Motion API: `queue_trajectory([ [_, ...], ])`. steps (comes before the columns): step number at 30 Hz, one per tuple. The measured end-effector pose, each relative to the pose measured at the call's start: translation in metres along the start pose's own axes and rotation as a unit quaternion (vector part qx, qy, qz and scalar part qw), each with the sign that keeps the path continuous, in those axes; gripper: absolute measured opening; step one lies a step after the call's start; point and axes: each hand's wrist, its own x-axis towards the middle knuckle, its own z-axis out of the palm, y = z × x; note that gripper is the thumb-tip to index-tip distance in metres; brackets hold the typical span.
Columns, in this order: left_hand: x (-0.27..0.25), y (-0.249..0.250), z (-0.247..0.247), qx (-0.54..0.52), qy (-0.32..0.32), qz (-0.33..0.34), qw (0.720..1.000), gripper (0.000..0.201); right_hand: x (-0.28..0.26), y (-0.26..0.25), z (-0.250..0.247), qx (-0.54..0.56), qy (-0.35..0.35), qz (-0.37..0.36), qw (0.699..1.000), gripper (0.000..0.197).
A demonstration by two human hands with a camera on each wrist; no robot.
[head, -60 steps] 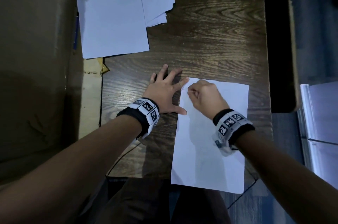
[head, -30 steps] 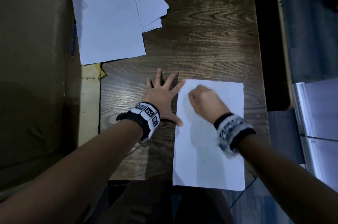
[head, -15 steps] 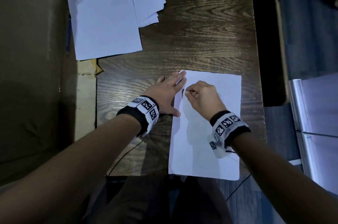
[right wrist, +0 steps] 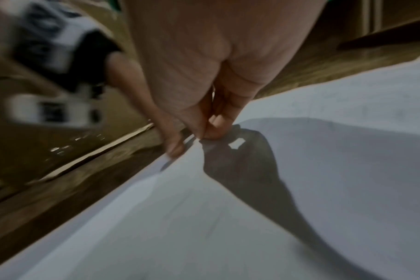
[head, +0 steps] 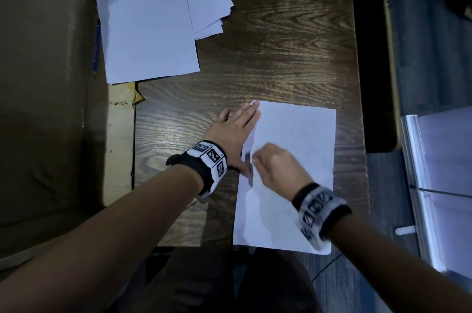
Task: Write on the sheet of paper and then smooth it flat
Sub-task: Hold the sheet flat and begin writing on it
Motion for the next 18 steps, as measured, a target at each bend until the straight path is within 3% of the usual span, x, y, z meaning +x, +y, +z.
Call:
queue_trajectory([
  [3, 0.000, 0.000, 0.000, -0.004, -0.001, -0.002, 1.000, 0.153, 0.008, 0.000, -0.010, -0.006, -0.047, -0.016, 0.999, 0.013],
  [6, 0.000, -0.003, 0.000, -0.015, 0.005, 0.004, 1.000, 0.155, 0.054, 0.005, -0.022, -0.016, 0.030, 0.010, 0.999, 0.012],
  [8, 0.001, -0.004, 0.001, -0.016, 0.010, 0.005, 1.000, 0.156, 0.049, 0.003, -0.014, -0.012, 0.054, 0.029, 0.998, 0.015],
  [11, 0.002, -0.005, 0.004, -0.016, 0.015, 0.001, 1.000, 0.157, 0.005, -0.011, 0.001, 0.009, -0.006, 0.002, 1.000, 0.018],
  [13, 0.002, -0.007, 0.004, -0.018, 0.016, 0.001, 1.000, 0.157, 0.010, -0.009, -0.007, 0.001, -0.042, -0.004, 0.999, 0.013],
  [16, 0.002, -0.009, 0.004, -0.029, 0.021, 0.009, 0.999, 0.156, 0.054, 0.003, -0.019, -0.007, 0.052, 0.035, 0.998, 0.012],
  [18, 0.002, -0.009, 0.005, -0.033, 0.022, 0.007, 0.999, 0.156, 0.048, 0.000, -0.011, -0.003, 0.074, 0.056, 0.996, 0.014],
])
